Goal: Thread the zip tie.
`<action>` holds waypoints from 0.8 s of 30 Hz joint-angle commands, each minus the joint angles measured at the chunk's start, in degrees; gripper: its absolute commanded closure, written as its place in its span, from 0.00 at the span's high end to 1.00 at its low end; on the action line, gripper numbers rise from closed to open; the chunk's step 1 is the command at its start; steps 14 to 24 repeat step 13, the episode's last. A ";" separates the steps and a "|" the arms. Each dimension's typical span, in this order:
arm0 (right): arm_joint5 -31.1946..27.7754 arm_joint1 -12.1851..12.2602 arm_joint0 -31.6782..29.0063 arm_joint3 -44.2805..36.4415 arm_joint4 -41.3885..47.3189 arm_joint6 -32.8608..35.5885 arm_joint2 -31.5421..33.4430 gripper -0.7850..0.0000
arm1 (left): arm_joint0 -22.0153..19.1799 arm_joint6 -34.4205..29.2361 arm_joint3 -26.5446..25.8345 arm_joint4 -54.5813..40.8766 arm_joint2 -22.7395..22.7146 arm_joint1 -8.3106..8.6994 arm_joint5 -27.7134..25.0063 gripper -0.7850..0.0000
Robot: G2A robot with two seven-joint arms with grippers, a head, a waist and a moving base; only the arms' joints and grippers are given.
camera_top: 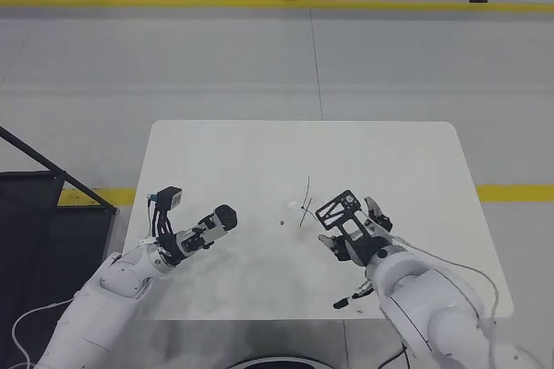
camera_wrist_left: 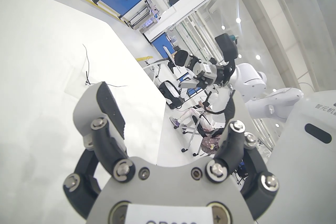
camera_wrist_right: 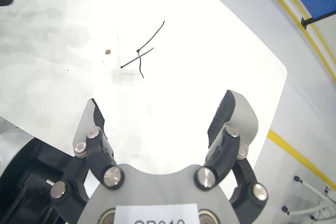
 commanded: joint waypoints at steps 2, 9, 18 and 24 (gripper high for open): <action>-5.45 0.94 -5.10 0.01 3.02 -8.65 6.29 1.00 | 0.00 0.00 0.00 0.00 0.00 0.00 0.00 1.00; -16.48 2.34 -12.97 1.73 9.62 -19.66 18.10 1.00 | 0.00 0.00 0.00 0.00 0.00 0.00 0.00 1.00; -18.04 2.49 -13.68 1.96 10.53 -19.70 19.60 1.00 | 0.00 0.00 0.00 0.00 0.00 0.00 0.00 1.00; -18.04 2.49 -13.68 1.96 10.53 -19.70 19.60 1.00 | 0.00 0.00 0.00 0.00 0.00 0.00 0.00 1.00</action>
